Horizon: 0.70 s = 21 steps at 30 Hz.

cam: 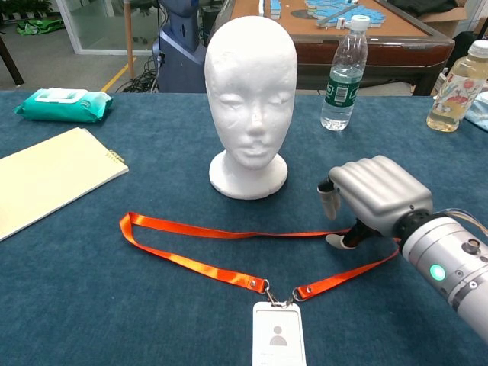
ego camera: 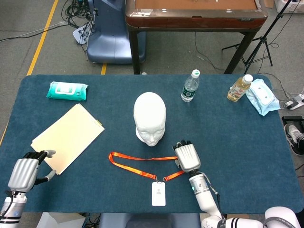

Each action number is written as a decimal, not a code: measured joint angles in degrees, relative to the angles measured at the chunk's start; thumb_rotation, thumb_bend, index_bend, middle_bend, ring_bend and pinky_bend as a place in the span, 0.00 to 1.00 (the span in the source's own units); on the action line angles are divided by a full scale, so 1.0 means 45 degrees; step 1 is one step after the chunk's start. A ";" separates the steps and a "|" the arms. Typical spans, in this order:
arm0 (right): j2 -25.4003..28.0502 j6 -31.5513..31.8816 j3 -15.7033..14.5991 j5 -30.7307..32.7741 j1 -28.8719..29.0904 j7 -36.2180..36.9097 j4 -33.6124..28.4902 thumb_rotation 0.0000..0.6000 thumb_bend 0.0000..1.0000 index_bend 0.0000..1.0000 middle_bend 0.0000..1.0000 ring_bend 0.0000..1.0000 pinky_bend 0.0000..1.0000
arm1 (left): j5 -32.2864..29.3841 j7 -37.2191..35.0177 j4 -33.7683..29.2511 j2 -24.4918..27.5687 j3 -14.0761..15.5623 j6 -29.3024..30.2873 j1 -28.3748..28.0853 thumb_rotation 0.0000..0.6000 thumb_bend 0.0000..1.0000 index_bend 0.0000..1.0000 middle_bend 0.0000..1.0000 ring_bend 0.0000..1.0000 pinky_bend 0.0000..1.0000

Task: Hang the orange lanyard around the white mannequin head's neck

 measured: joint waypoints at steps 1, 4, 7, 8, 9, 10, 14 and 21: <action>-0.0022 -0.0012 0.0009 0.0005 0.0008 -0.0014 0.0061 1.00 0.21 0.57 0.46 0.33 0.39 | 0.0001 -0.0016 0.0005 -0.0008 0.0006 -0.0005 -0.0002 1.00 0.17 0.32 0.41 0.40 0.31; -0.0084 -0.0059 0.0059 0.0041 0.0048 -0.0072 0.0159 1.00 0.21 0.57 0.46 0.33 0.39 | -0.0006 -0.0058 0.0021 -0.0015 0.0019 -0.0015 -0.0001 1.00 0.17 0.32 0.41 0.40 0.31; -0.0117 -0.0098 0.0071 0.0080 0.0067 -0.0136 0.0235 1.00 0.21 0.57 0.46 0.33 0.39 | -0.0028 -0.0120 0.0053 -0.0009 0.0018 -0.0006 0.0007 1.00 0.17 0.32 0.41 0.40 0.31; -0.0127 -0.0108 0.0075 0.0094 0.0071 -0.0150 0.0267 1.00 0.21 0.57 0.46 0.33 0.39 | -0.0036 -0.0137 0.0067 -0.0008 0.0017 -0.0005 0.0010 1.00 0.17 0.32 0.41 0.40 0.31; -0.0139 -0.0125 0.0081 0.0121 0.0074 -0.0167 0.0300 1.00 0.21 0.57 0.46 0.33 0.39 | -0.0046 -0.0151 0.0080 -0.0008 0.0017 -0.0007 0.0011 1.00 0.17 0.32 0.41 0.40 0.31; -0.0157 -0.0159 0.0097 0.0177 0.0080 -0.0187 0.0336 1.00 0.21 0.57 0.46 0.33 0.39 | -0.0051 -0.0159 0.0088 -0.0009 0.0019 -0.0012 0.0011 1.00 0.17 0.32 0.41 0.40 0.31; -0.0229 -0.0292 0.0174 0.0333 0.0128 -0.0227 0.0518 1.00 0.21 0.57 0.46 0.33 0.39 | -0.0066 -0.0192 0.0115 -0.0029 0.0031 -0.0019 0.0017 1.00 0.17 0.32 0.41 0.40 0.31; -0.0393 -0.0512 0.0442 0.0505 0.0327 -0.0115 0.0824 1.00 0.23 0.57 0.46 0.33 0.39 | -0.0116 -0.0178 0.0119 -0.0031 0.0013 -0.0014 0.0020 1.00 0.17 0.32 0.41 0.40 0.31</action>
